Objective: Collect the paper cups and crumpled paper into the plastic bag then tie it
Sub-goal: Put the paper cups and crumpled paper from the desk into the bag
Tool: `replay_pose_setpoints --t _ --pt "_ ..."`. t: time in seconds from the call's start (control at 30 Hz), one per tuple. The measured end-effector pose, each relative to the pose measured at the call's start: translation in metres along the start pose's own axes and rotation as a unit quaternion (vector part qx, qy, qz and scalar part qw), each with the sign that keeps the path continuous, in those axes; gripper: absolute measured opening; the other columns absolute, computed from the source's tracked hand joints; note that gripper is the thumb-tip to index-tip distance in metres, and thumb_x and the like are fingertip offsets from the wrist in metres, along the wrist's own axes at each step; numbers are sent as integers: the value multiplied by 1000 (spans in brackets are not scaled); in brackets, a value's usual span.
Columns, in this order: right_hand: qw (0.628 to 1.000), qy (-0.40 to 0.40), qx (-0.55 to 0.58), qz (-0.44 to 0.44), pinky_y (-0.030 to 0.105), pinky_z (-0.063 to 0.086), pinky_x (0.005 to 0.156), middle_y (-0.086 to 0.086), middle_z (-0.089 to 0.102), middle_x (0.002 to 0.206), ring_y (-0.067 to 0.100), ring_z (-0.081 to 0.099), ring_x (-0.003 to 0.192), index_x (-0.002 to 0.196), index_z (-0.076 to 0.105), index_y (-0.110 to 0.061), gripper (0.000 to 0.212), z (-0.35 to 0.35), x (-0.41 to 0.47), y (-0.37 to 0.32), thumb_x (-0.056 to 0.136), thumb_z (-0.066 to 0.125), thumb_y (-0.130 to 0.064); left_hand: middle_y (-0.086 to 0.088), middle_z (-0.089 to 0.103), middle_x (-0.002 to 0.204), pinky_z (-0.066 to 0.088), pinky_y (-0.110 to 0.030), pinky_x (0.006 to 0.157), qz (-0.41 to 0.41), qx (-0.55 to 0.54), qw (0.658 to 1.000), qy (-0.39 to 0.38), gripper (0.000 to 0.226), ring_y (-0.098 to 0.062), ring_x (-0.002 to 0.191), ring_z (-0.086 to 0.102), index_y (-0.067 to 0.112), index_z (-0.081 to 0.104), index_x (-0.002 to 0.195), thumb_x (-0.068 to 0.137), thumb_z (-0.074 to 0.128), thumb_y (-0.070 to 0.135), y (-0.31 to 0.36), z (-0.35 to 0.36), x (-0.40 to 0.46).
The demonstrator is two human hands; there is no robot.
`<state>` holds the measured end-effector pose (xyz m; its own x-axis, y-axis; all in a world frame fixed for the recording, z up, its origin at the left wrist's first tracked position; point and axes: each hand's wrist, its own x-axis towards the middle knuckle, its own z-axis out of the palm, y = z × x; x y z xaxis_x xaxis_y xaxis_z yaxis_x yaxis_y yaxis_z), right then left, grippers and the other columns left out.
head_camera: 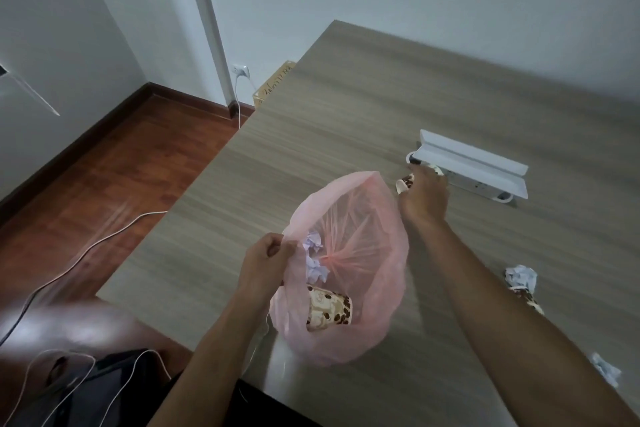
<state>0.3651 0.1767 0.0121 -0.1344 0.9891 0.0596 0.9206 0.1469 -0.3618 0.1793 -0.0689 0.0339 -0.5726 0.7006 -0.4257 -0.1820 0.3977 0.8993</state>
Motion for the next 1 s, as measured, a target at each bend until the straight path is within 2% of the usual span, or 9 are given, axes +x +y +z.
replay_pose_setpoints --t 0.13,0.27,0.4,0.53,0.67,0.77,0.9,0.93,1.0 --pt "984 -113 -139 -19 51 24 114 3 28 156 38 14 146 146 36 -28 63 10 45 24 88 61 -33 -9 58 72 48 -37 64 -7 -8 1000 3 12 -20 68 54 9 65 81 88 63 18 -2 -1 3" --pt "969 -141 -205 -13 54 23 114 5 36 150 38 22 142 139 44 -34 65 25 51 44 79 67 -26 -8 56 71 47 -35 62 -11 -9 1000 13 15 -18 66 52 9 62 77 90 61 15 -3 -3 5" --pt "987 -70 -147 3 45 37 100 10 47 136 38 41 124 135 54 -30 58 19 25 55 81 67 -13 -2 59 67 46 -28 56 -15 -18 1000 19 14 -13 61 53 10 63 79 92 60 15 0 -3 5" --pt "994 -71 -5 89 41 44 92 14 53 126 38 49 115 130 55 -27 69 6 -10 48 68 84 -42 -6 58 70 46 -31 58 -18 -17 999 20 13 -16 64 53 7 63 82 92 59 14 3 -3 3" --pt "957 43 239 159 30 51 75 4 63 110 19 63 88 116 53 -20 64 -31 -64 13 68 82 -49 -9 58 75 47 -34 63 -22 -14 1000 18 12 -19 68 53 6 65 84 91 59 14 6 -3 0" --pt "951 0 267 156 25 48 61 -7 62 94 7 60 73 108 49 -19 59 -46 -111 -31 73 74 -59 -11 61 79 49 -36 64 -27 -16 999 10 12 -21 70 55 3 66 90 91 60 14 7 0 -1" --pt "956 -186 213 73 31 49 78 -3 66 98 18 62 86 112 63 -19 62 -28 -134 -63 90 36 -71 -9 62 80 53 -38 68 -29 -14 999 1 13 -22 73 57 5 66 91 90 62 17 6 1 -1" --pt "959 -176 208 72 35 50 84 1 69 102 22 63 92 111 66 -19 61 -26 -137 -63 92 34 -68 -9 63 80 54 -39 69 -31 -14 999 2 12 -23 73 58 6 66 91 90 62 17 4 0 0" --pt "975 -83 163 130 41 48 93 8 64 117 31 58 109 122 59 -21 52 -20 -141 -46 87 50 -58 -11 63 82 57 -45 72 -33 -10 999 2 13 -24 75 58 7 66 89 89 63 19 2 -1 2"
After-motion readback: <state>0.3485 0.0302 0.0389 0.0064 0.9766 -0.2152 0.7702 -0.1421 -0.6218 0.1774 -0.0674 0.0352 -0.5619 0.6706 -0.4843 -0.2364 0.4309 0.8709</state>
